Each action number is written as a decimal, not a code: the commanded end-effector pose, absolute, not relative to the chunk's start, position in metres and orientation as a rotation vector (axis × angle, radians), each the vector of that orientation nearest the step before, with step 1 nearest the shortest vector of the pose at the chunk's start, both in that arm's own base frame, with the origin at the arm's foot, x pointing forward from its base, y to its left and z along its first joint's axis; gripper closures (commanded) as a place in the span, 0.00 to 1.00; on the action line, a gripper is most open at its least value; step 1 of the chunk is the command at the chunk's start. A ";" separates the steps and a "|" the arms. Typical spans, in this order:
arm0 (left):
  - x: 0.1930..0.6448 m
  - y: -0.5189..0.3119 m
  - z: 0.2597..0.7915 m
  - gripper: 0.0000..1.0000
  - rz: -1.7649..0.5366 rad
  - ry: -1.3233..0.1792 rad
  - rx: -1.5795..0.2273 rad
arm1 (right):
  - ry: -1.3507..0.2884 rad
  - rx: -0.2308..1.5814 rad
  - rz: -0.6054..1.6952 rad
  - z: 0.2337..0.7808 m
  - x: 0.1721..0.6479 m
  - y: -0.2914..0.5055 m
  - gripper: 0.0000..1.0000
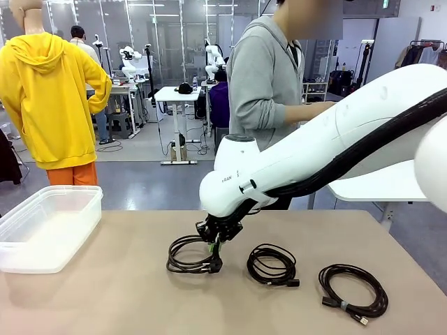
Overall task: Organize and store the cables.
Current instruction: Place the Power Cable into the Organizing box.
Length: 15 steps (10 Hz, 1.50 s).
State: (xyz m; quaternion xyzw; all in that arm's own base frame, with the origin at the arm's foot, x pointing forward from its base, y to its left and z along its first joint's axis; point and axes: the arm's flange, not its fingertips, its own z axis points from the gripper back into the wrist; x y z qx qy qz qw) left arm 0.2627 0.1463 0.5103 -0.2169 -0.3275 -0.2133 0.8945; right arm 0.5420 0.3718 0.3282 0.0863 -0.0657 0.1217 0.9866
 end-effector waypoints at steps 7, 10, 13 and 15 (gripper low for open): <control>0.264 0.147 0.511 0.00 -0.453 -0.688 -0.460 | -0.173 0.101 0.195 0.347 0.531 0.378 0.01; 0.264 0.147 0.511 0.00 -0.453 -0.688 -0.460 | -0.254 0.153 0.297 0.395 0.510 0.321 0.00; 0.264 0.147 0.511 0.00 -0.453 -0.688 -0.460 | -0.312 0.218 0.397 0.444 0.490 0.226 0.00; 0.264 0.147 0.511 0.00 -0.453 -0.688 -0.460 | -0.342 0.255 0.474 0.464 0.475 0.162 0.00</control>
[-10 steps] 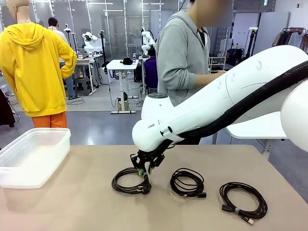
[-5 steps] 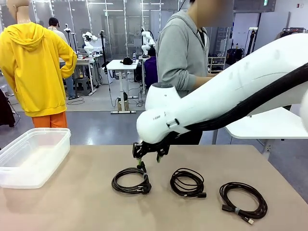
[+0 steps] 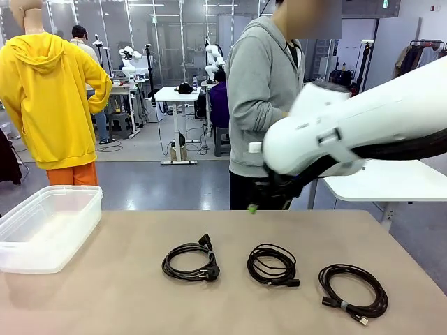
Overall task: Organize and store the cables.
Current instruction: Place the Power Cable into the Organizing box.
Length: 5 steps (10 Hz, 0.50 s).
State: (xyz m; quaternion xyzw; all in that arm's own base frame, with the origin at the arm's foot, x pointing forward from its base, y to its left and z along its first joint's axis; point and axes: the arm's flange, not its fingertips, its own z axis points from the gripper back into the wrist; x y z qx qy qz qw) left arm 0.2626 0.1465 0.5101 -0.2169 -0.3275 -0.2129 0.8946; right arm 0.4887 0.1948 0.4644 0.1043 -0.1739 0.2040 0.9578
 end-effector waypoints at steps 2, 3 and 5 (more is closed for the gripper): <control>0.264 0.147 0.511 0.00 -0.453 -0.688 -0.460 | -0.411 0.307 0.537 0.479 0.446 0.089 0.00; 0.264 0.147 0.511 0.00 -0.453 -0.688 -0.460 | -0.456 0.305 0.605 0.482 0.431 0.056 0.00; 0.264 0.147 0.511 0.00 -0.453 -0.688 -0.460 | -0.552 0.330 0.651 0.479 0.411 -0.009 0.00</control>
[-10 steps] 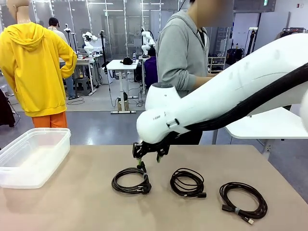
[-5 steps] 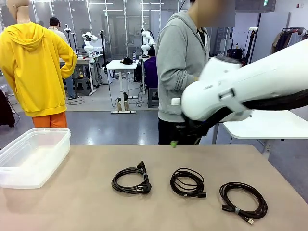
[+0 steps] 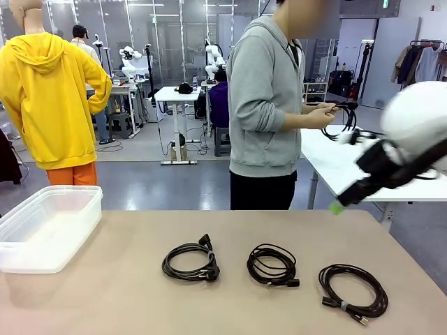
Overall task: Organize and store the cables.
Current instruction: Place the Power Cable into the Organizing box.
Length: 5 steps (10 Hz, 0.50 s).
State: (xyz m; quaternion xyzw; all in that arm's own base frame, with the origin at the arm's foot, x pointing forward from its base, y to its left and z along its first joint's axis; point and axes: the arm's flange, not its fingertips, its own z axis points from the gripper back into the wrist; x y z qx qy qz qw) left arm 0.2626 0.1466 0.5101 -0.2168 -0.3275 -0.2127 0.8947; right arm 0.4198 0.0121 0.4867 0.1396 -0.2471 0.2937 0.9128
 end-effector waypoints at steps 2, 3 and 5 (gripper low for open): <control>0.264 0.147 0.511 0.00 -0.453 -0.688 -0.460 | -0.575 0.373 0.633 0.464 0.395 -0.070 0.00; 0.264 0.147 0.511 0.00 -0.453 -0.688 -0.460 | -0.655 0.427 0.643 0.456 0.388 -0.097 0.00; 0.264 0.147 0.511 0.00 -0.453 -0.688 -0.460 | -0.783 0.453 0.727 0.443 0.377 -0.134 0.00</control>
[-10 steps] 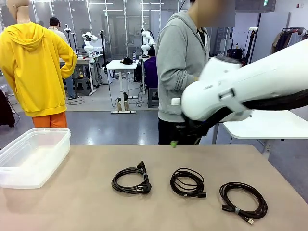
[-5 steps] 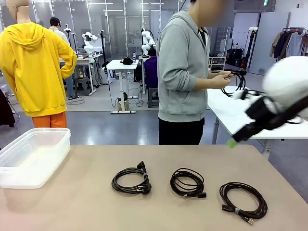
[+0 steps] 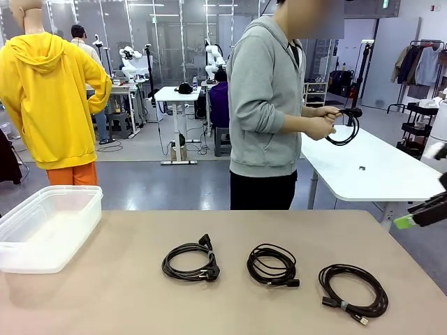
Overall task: Organize and store the cables.
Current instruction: Place the Power Cable into the Organizing box.
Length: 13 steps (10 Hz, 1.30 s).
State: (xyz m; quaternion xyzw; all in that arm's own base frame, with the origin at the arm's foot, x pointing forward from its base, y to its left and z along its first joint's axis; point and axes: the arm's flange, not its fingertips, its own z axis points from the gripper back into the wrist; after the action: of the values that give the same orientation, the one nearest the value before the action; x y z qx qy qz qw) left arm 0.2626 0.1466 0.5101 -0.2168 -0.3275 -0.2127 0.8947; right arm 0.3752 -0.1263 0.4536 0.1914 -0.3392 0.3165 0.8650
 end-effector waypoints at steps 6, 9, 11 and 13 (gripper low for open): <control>0.264 0.147 0.511 0.00 -0.453 -0.688 -0.460 | -0.859 0.406 0.679 0.454 0.361 -0.157 0.00; 0.263 0.147 0.510 0.00 -0.441 -0.679 -0.449 | -0.859 0.406 0.679 0.454 0.361 -0.157 0.00; 0.286 0.075 0.544 0.00 -0.504 -0.618 -0.428 | -0.859 0.406 0.679 0.454 0.361 -0.157 0.00; 0.313 0.012 0.562 0.00 -0.531 -0.556 -0.377 | -0.859 0.406 0.679 0.454 0.361 -0.157 0.00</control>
State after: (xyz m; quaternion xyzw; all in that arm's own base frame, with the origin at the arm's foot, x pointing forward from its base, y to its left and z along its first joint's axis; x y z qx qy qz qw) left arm 0.2874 0.0278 0.5488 -0.1914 -0.2800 -0.2642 0.9029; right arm 0.3591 -0.1550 0.4560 0.1907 -0.3976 0.3122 0.8415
